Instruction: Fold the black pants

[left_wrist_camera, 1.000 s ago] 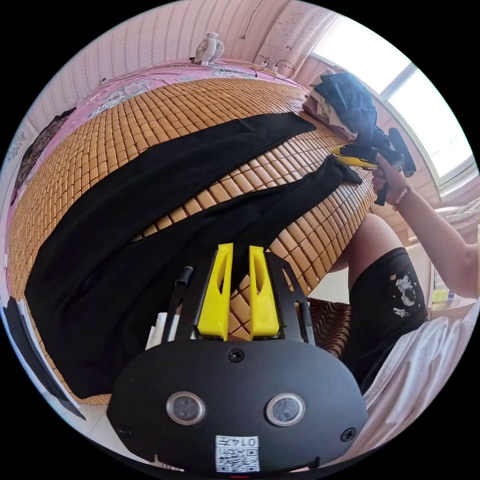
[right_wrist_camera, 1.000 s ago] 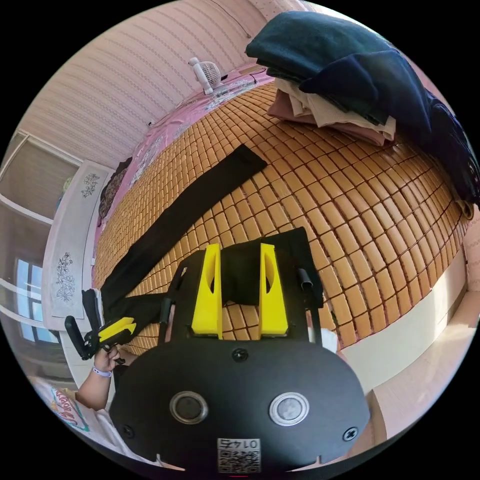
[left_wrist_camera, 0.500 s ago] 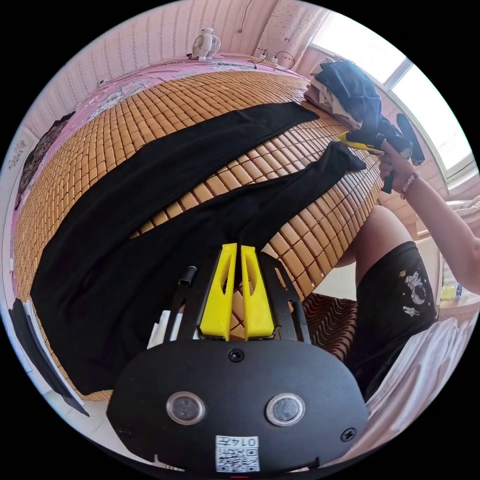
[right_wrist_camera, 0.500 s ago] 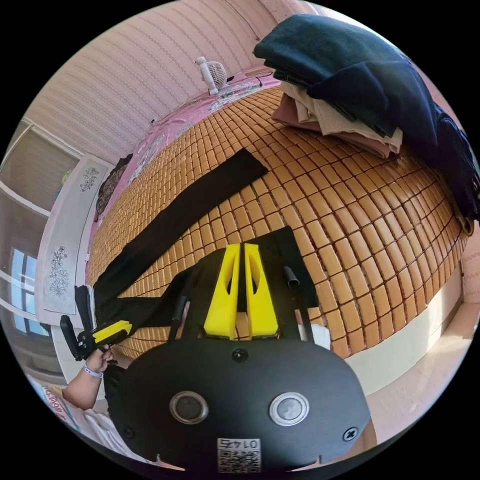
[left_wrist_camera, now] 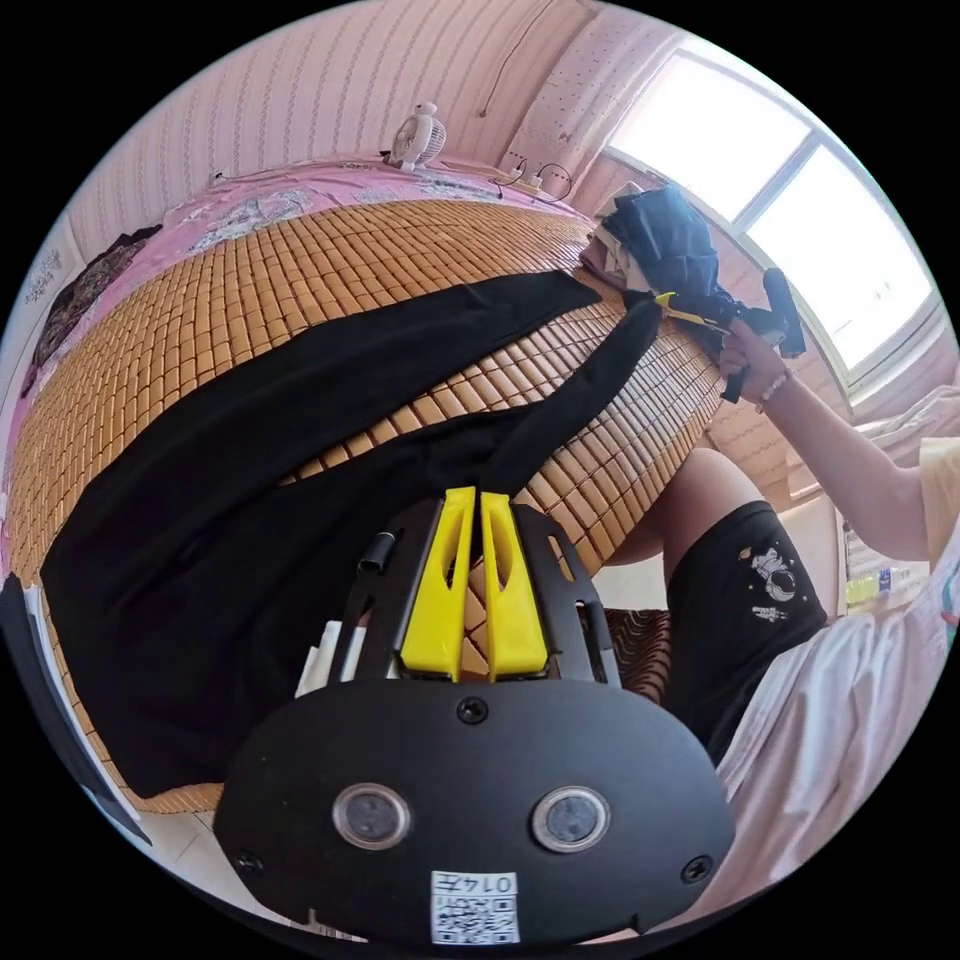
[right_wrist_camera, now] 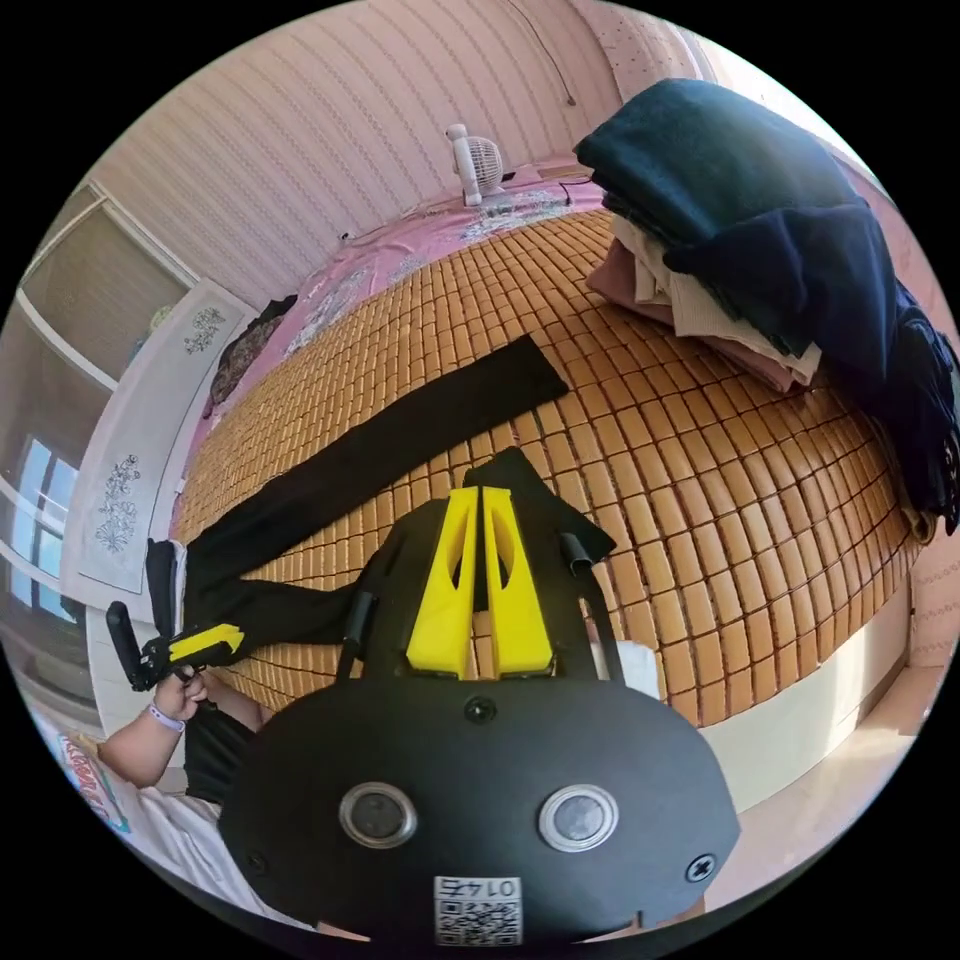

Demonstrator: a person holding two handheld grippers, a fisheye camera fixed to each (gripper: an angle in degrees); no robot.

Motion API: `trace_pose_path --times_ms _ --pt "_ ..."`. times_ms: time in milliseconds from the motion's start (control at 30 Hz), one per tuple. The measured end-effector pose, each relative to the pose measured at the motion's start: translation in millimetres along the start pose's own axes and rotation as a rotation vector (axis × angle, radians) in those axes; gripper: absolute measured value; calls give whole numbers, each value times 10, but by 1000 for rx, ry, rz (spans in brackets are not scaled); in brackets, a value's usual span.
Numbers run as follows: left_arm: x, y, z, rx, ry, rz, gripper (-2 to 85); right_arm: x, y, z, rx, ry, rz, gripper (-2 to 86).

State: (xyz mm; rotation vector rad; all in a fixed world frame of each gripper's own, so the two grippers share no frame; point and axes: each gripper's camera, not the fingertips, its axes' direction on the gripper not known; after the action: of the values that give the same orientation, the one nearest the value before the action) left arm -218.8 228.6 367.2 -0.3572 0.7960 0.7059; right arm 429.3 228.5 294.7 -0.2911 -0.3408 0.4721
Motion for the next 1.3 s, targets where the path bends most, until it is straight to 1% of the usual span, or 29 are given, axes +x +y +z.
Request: trace_pose_path --times_ms 67,133,200,267,367,500,633,700,733,767,833,967,1067,1133,1233,1300 --pt "39 101 -84 25 20 58 -10 24 173 -449 193 -125 -25 -4" --pt "41 210 -78 17 79 71 -10 157 406 -641 242 -150 33 1" --pt "18 357 29 -31 136 47 -10 370 686 -673 222 -105 142 9" --pt "-1 445 107 -69 171 23 -10 671 1056 -649 177 -11 294 26" --pt "-22 534 164 -101 209 0 -10 887 1326 -669 158 -6 417 58" --pt "-69 548 142 -81 129 -29 -10 779 1256 -577 90 66 348 68" --pt "-209 538 169 -48 75 -108 -10 403 887 -240 -30 168 131 75" --pt "-308 560 272 -85 51 -150 -10 269 755 -21 -81 179 51 81" --pt "-327 570 305 -104 49 -152 -10 225 695 147 -143 212 29 84" --pt "-356 599 379 -157 29 -155 -10 211 658 306 -222 280 29 82" --pt "-384 662 387 -152 40 -152 -10 192 664 392 -252 354 17 71" --pt "-451 775 366 -151 80 -167 -10 276 694 334 -231 290 77 55" --pt "-544 848 377 -164 160 -223 -10 367 688 293 -231 237 150 34" --pt "-626 892 365 -164 213 -248 -10 364 697 280 -238 245 164 21" --pt "-867 1018 161 -56 285 -345 -10 302 705 280 -242 265 154 14" --pt "-1156 1195 -152 80 306 -455 -10 263 692 258 -238 275 147 19"
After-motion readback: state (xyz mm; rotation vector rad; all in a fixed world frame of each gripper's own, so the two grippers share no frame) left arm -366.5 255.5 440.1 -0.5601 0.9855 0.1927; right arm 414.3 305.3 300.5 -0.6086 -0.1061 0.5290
